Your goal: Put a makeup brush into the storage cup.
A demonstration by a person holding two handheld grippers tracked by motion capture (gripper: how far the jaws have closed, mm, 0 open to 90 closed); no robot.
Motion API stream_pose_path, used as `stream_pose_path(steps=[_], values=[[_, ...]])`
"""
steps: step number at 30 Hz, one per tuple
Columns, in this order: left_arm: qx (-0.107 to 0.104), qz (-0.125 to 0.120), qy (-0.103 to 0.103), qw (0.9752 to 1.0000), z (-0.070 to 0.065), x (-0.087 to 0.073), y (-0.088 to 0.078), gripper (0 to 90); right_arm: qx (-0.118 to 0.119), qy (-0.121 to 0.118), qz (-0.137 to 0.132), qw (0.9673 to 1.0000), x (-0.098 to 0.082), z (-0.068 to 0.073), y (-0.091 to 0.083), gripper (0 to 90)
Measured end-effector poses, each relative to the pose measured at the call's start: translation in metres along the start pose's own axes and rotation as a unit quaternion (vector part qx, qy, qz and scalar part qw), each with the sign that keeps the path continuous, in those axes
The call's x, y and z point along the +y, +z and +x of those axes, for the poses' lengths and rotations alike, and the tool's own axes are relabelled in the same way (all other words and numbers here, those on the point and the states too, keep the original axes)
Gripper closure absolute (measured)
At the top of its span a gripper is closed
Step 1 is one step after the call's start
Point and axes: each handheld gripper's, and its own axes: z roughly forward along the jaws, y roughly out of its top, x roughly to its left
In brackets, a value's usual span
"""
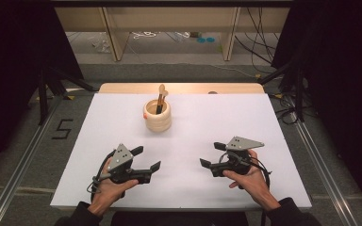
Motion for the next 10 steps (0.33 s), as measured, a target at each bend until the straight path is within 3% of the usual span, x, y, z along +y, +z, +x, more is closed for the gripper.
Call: stream_pose_path(steps=[10], values=[[0.003, 0.01, 0.01, 0.9999, 0.0004, -0.0023, 0.0036, 15.9, 0.002, 0.002, 0.007, 1.0, 0.0001, -0.0008, -0.001, 16.1]])
